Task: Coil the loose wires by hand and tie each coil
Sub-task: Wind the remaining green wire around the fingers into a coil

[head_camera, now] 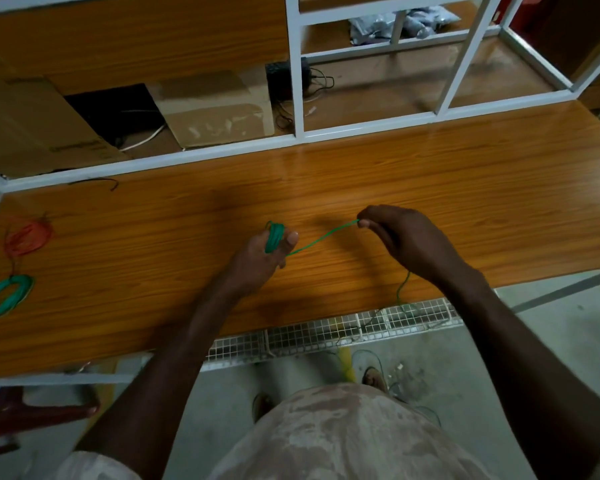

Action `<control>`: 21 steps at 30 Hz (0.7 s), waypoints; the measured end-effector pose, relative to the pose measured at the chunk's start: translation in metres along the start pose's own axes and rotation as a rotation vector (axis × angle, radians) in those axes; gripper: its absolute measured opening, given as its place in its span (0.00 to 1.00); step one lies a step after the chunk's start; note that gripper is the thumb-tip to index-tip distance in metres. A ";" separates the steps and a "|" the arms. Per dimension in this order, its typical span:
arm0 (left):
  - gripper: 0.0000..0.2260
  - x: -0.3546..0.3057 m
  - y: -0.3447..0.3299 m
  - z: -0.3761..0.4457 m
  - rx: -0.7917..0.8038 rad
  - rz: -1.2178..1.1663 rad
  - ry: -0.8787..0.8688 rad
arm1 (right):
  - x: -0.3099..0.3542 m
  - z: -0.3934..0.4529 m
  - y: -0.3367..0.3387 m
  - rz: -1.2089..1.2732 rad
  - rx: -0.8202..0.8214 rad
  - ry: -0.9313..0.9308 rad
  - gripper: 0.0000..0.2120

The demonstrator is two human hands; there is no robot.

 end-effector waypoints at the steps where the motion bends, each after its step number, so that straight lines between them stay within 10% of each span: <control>1: 0.44 0.000 -0.009 -0.002 0.071 -0.013 0.010 | 0.005 0.004 0.008 -0.010 -0.026 0.020 0.12; 10: 0.51 -0.048 -0.059 -0.031 0.383 -0.690 0.118 | -0.012 0.034 0.008 -0.013 -0.127 -0.077 0.08; 21: 0.37 -0.059 -0.036 -0.004 0.004 -1.033 -0.004 | -0.025 -0.028 -0.084 0.110 0.274 -0.202 0.17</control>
Point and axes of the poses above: each hand's wrist, its own z-axis towards the middle knuckle, its own y-axis out of the back of the hand, x = y × z, the point moved 7 cm from there along z, towards the middle knuckle, and after that the axes turned 13 degrees about -y, right-handed, at the moved point
